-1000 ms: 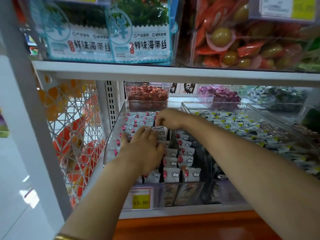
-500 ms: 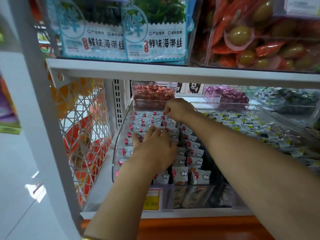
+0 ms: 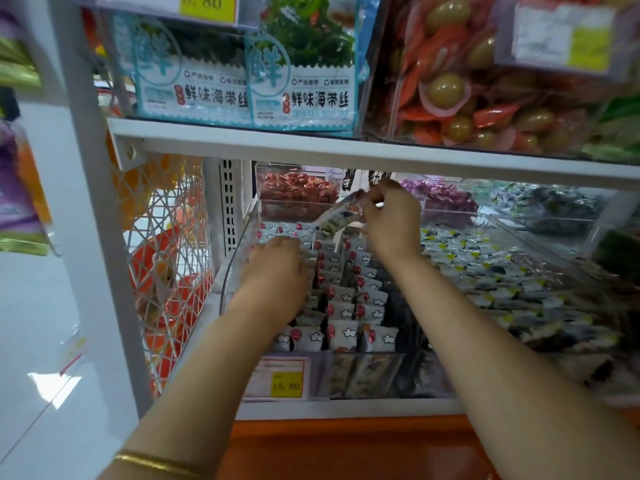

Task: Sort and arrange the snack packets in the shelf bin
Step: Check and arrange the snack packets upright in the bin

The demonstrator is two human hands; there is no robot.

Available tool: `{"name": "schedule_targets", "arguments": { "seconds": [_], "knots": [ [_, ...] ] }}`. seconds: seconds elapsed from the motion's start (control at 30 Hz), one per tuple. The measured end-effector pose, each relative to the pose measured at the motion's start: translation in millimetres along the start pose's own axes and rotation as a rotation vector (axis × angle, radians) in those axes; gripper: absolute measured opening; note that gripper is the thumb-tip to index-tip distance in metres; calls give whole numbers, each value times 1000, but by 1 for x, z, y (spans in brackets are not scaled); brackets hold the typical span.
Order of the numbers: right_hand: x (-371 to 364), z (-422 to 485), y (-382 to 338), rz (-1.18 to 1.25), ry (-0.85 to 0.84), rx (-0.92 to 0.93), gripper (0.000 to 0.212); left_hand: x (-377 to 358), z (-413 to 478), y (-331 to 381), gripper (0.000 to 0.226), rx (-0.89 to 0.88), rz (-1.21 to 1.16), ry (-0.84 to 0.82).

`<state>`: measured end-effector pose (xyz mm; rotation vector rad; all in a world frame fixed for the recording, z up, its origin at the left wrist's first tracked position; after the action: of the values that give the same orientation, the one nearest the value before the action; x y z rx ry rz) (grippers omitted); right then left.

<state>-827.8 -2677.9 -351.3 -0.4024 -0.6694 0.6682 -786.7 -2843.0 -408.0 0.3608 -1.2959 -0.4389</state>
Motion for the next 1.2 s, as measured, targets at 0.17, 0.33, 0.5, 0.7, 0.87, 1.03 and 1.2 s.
{"name": "schedule_targets", "arguments": {
  "seconds": [0.17, 0.33, 0.5, 0.7, 0.87, 1.03, 1.2],
  "knots": [
    [37, -46, -5, 241, 76, -156, 16, 21, -18, -4, 34, -17, -251, 82],
    [46, -87, -7, 638, 54, -346, 15, 18, -31, -10, 25, 30, -608, -48],
    [42, -117, -2, 911, 23, -480, 8, 8, -33, -22, 19, 152, -966, -167],
    [36, -134, 4, 1182, 56, -607, 10, -2, -32, -26, 26, 283, -1397, -284],
    [29, -137, 2, 1224, 56, -628, 9, 9, -32, -37, 29, 256, -1192, -72],
    [29, -133, 1, 1179, 90, -619, 10, 17, -36, -33, 26, 227, -1169, 11],
    [33, -128, 5, 1282, 183, -681, 14, 11, -35, -16, 9, 167, -1322, -183]
  ]
}}
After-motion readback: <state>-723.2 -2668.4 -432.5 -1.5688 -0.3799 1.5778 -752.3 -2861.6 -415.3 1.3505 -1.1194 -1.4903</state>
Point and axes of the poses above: each hand's wrist, its own z-axis towards the middle knuckle, its own x-axis out of the back of the hand, y = z × x, the point moved 9 cm from there along z, towards the middle knuckle, and after that the axes turned 7 degrees about x, right-handed, at the moved point
